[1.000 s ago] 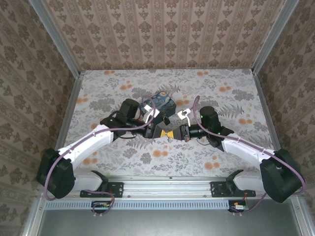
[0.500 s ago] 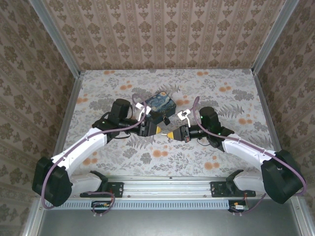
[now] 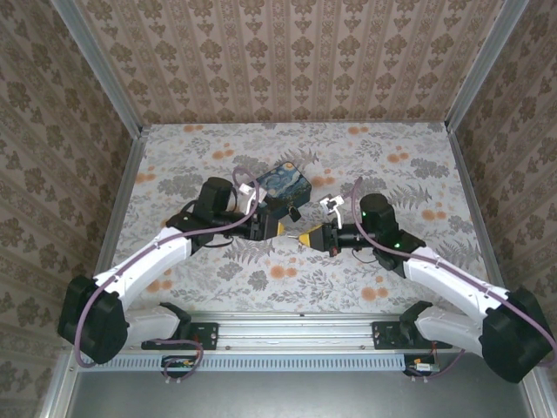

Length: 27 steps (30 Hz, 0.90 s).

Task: Unlock the padlock with the key

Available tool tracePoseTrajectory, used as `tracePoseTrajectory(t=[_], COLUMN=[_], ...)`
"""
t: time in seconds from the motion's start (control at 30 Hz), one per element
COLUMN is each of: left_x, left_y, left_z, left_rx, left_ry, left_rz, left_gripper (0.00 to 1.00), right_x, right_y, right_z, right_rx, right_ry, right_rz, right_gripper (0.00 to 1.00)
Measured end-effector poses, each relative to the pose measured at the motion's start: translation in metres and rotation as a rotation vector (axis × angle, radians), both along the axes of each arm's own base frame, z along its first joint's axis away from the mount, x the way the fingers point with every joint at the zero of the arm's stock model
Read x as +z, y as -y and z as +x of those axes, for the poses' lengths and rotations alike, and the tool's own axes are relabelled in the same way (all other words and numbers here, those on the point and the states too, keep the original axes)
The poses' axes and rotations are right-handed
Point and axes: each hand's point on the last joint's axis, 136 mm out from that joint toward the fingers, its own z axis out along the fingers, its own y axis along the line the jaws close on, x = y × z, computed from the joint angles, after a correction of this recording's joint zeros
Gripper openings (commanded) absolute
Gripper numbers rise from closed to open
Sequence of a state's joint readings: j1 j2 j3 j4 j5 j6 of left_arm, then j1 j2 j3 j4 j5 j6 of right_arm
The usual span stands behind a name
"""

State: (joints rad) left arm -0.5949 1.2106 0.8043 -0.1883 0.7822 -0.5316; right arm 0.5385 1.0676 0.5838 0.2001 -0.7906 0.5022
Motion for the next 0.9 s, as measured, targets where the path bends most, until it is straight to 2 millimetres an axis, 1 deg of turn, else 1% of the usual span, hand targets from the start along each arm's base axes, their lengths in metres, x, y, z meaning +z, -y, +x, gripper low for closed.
tracePoseTrajectory(t=[0.17,0.43,0.5,0.53,0.57,0.67,0.7,0.73,0.8,0.9], left_x=[-0.002,-0.015,-0.018,-0.020,-0.022,-0.033,-0.037,-0.043,-0.058,-0.089], left_y=[-0.001,-0.005,-0.006,-0.007,-0.008,-0.008,-0.005,-0.002,0.004,0.009], left_z=[0.003,0.009,0.012,0.015,0.017,0.028,0.031,0.033,0.040,0.058], left_rx=[0.016,0.048,0.062,0.077,0.093,0.184,0.218,0.253,0.323,0.453], left_ry=[0.005,-0.013,-0.016,-0.014,-0.009,0.011,0.012,0.009,-0.008,-0.045], left_rz=[0.013,0.068,0.087,0.103,0.121,0.206,0.237,0.268,0.323,0.416], left_gripper=[0.40,0.41,0.44,0.48,0.54,0.67,0.73,0.76,0.79,0.79], right_x=[-0.001,0.008,0.007,0.005,0.003,-0.008,-0.013,-0.018,-0.030,-0.043], right_y=[0.004,0.014,0.015,0.016,0.017,0.023,0.027,0.031,0.044,0.073], right_z=[-0.006,-0.018,-0.019,-0.018,-0.017,-0.006,0.002,0.010,0.028,0.054], right_rx=[-0.003,0.004,0.004,0.000,-0.008,-0.074,-0.110,-0.152,-0.258,-0.447], right_ry=[0.055,0.174,0.186,0.187,0.186,0.170,0.155,0.138,0.095,0.033], right_rz=[-0.038,-0.058,-0.067,-0.075,-0.086,-0.138,-0.156,-0.175,-0.222,-0.282], right_gripper=[0.00,0.00,0.00,0.00,0.00,0.00,0.00,0.00,0.00,0.00])
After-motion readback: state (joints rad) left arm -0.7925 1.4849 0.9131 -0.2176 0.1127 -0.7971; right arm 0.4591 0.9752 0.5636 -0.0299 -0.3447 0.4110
